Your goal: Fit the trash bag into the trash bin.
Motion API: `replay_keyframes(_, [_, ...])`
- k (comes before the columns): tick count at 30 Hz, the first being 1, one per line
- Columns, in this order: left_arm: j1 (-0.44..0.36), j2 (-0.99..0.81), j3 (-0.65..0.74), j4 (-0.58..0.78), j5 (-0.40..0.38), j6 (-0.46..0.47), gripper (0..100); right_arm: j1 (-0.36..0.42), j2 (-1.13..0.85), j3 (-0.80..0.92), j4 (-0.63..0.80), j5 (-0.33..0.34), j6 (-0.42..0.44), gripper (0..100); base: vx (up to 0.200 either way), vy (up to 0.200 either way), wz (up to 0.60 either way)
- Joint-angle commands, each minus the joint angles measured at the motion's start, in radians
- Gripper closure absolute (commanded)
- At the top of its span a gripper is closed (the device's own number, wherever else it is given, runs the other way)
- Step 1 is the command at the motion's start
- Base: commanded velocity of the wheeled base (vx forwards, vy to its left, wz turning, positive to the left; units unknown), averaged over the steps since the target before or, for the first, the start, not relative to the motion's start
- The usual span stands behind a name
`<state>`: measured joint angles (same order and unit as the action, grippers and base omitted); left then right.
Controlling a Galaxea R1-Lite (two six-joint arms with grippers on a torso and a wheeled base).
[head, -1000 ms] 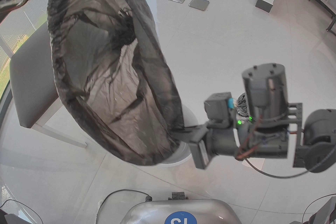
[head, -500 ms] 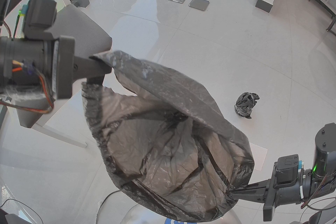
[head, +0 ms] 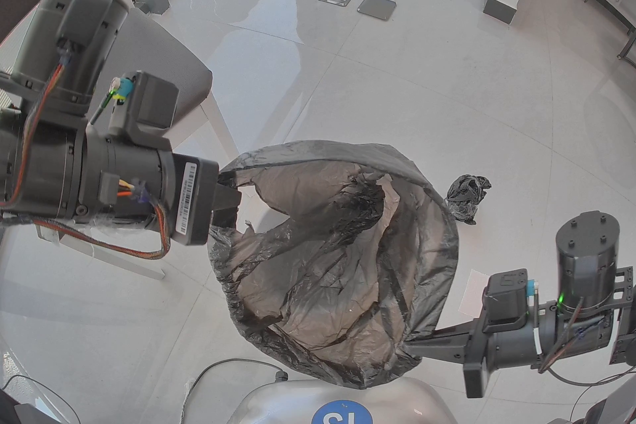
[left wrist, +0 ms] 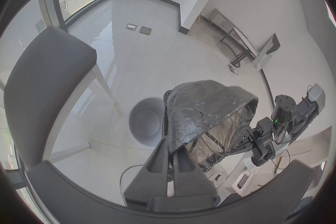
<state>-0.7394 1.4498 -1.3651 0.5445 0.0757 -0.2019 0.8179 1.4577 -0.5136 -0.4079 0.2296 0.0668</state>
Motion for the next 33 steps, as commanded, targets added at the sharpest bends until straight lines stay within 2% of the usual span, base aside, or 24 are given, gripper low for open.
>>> replay_keyframes(1, [0.058, -0.034, 0.054, 0.008, 0.001, -0.001, 100, 0.014, 0.158, -0.026, -0.097, 0.001, 0.001, 100, 0.0, 0.0, 0.0])
replay_keyframes(6, [0.098, -0.089, 0.087, 0.019, 0.001, 0.001, 100, 0.04, 0.233, -0.051, -0.187, 0.001, 0.002, 100, 0.0, 0.0, 0.0])
replay_keyframes(12, [0.103, -0.121, 0.109, 0.042, 0.001, 0.001, 100, 0.06, 0.268, -0.074, -0.193, 0.024, 0.028, 100, 0.0, 0.0, 0.0])
replay_keyframes(14, [0.106, -0.134, 0.123, 0.045, 0.001, -0.001, 100, 0.084, 0.282, -0.083, -0.193, 0.024, 0.07, 100, 0.0, 0.0, 0.0])
replay_keyframes(16, [0.106, -0.134, 0.123, 0.045, 0.001, -0.001, 100, 0.084, 0.282, -0.083, -0.193, 0.024, 0.07, 100, 0.0, 0.0, 0.0])
replay_keyframes(17, [0.104, -0.144, 0.144, 0.046, 0.001, 0.001, 100, 0.11, 0.297, -0.088, -0.197, 0.022, 0.123, 100, 0.0, 0.0, 0.0])
replay_keyframes(19, [0.104, -0.144, 0.146, 0.046, 0.001, 0.001, 100, 0.122, 0.309, -0.086, -0.206, 0.024, 0.148, 100, 0.0, 0.0, 0.0])
replay_keyframes(25, [0.104, -0.104, 0.132, 0.045, 0.001, 0.002, 100, 0.113, 0.349, -0.072, -0.255, 0.024, 0.162, 100, 0.0, 0.0, 0.0])
replay_keyframes(30, [0.104, -0.037, 0.104, 0.04, -0.004, 0.007, 100, 0.109, 0.366, -0.071, -0.256, 0.034, 0.237, 100, 0.0, 0.0, 0.0])
replay_keyframes(33, [0.104, 0.001, 0.058, 0.043, -0.007, 0.007, 100, 0.11, 0.363, -0.059, -0.256, 0.065, 0.275, 100, 0.0, 0.0, 0.0])
